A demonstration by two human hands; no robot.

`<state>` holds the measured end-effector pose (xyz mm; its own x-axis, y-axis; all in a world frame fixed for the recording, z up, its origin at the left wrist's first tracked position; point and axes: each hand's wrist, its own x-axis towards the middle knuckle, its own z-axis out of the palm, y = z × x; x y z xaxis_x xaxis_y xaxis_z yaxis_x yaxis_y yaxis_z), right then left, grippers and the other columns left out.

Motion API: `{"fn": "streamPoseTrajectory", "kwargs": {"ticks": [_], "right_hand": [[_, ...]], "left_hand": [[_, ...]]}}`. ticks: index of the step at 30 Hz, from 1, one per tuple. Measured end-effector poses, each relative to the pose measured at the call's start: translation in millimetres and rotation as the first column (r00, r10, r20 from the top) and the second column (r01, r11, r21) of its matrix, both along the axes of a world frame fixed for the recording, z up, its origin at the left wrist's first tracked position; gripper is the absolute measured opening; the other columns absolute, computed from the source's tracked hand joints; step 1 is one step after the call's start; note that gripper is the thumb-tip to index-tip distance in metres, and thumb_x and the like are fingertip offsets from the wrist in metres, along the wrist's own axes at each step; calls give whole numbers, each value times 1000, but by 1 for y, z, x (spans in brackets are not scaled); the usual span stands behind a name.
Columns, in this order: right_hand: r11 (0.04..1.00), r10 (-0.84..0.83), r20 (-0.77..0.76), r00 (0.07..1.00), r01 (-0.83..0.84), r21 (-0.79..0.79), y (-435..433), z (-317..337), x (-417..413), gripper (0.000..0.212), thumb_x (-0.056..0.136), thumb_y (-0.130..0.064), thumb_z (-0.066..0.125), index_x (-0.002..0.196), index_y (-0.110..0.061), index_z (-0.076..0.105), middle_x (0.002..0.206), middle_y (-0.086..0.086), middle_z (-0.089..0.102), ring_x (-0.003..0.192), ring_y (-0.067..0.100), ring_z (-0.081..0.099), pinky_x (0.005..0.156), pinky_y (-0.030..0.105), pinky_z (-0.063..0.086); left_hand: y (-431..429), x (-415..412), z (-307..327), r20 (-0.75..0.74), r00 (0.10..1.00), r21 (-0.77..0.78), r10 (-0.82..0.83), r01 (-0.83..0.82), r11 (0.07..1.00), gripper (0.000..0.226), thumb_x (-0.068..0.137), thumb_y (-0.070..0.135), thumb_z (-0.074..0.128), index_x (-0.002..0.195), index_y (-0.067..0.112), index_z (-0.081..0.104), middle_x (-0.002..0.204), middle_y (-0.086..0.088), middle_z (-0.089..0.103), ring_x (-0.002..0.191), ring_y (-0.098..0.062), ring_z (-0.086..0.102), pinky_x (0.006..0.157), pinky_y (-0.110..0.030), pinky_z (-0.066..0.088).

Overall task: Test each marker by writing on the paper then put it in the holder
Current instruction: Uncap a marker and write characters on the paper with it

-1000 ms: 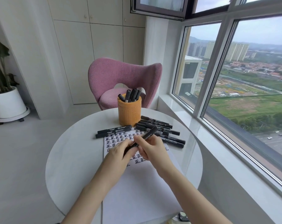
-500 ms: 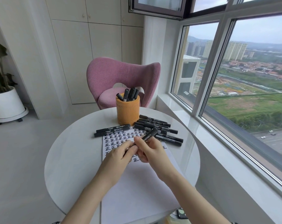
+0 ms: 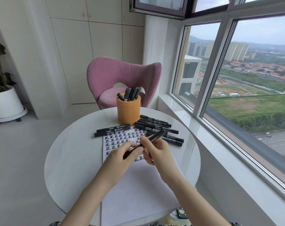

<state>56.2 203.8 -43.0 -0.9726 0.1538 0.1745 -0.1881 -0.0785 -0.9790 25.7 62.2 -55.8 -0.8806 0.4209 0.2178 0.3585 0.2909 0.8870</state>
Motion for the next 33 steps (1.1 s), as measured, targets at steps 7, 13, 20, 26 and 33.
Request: {"fn": "streamPoseTrajectory", "kwargs": {"ticks": [7,13,20,26,33], "right_hand": [[971,-233,9,972,233,-46,39,-1,-2,26,87,-22,68,77,-1,57,47,13,52,42,19,42,41,23,24],[945,-325,82,942,319,77,60,-10,-4,40,83,-19,73,51,-21,47,49,2,34,45,17,27,42,22,18],[921,-376,83,923,362,143,65,-16,-11,21,88,-20,64,77,-2,64,44,5,47,40,13,37,42,22,28],[835,-474,7,881,447,320,67,-19,-13,49,82,-33,73,57,-1,45,48,5,40,45,15,34,51,27,27],[773,-534,-34,844,505,383,67,-21,-14,34,84,-11,62,60,10,48,53,7,35,48,10,27,43,21,21]], "left_hand": [[-14,-7,-12,68,996,93,56,-62,994,21,100,15,37,100,28,53,73,1,53,65,-6,47,66,-19,38],[-20,-6,-18,16,989,138,150,-151,979,11,87,13,63,95,18,57,90,5,69,84,0,64,75,-10,45],[-21,-5,-21,-20,984,171,177,-171,970,10,81,8,69,87,13,63,87,12,70,83,-1,65,73,-8,46],[-20,-5,-21,-10,982,160,190,-186,969,10,82,11,69,88,16,63,90,15,70,83,0,65,74,-10,48],[-22,-7,-25,24,983,143,182,-184,972,9,82,13,69,87,18,63,86,14,71,76,-2,65,76,-17,50]]}}
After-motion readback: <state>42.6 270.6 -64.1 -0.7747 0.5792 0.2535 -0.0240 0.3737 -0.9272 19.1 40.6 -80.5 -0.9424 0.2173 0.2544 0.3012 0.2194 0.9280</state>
